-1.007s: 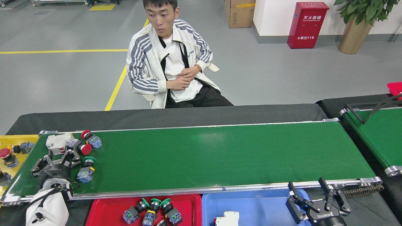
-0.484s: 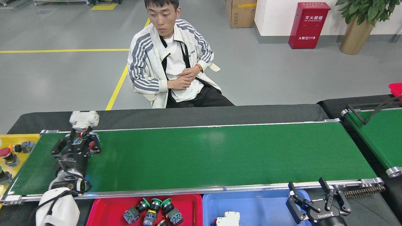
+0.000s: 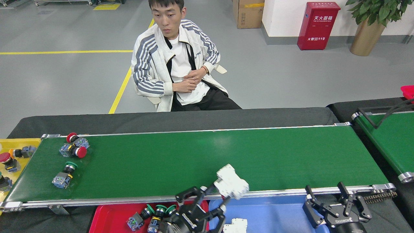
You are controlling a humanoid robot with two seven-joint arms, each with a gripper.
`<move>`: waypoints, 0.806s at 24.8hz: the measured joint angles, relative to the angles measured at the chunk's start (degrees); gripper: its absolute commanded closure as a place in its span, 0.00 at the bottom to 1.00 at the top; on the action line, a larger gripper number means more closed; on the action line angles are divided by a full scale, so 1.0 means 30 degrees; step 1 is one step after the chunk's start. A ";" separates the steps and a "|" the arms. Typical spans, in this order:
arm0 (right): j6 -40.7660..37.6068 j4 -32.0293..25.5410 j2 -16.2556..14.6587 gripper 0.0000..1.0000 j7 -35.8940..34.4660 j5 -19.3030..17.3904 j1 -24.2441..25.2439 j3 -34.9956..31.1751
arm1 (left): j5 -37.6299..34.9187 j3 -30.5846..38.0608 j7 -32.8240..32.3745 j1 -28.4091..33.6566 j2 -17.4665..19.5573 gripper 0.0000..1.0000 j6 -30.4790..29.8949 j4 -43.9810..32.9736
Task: Pick switch part from conveyor to tray
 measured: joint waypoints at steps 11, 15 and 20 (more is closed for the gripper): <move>0.0056 0.0000 0.0001 0.00 0.0026 -0.0020 0.0001 -0.0128 | -0.0070 0.0161 0.0038 0.0954 -0.1147 0.00 0.0434 -0.0944; 0.0077 0.0001 0.0000 0.00 0.0031 -0.0021 0.0002 -0.0485 | 0.0042 0.5626 0.0425 0.1113 -0.1299 0.00 0.1891 -0.0997; 0.0130 0.0000 0.0001 0.00 0.0036 -0.0021 0.0002 -0.0508 | 0.2684 1.5484 0.1044 0.1523 0.0212 0.00 0.0692 -0.0058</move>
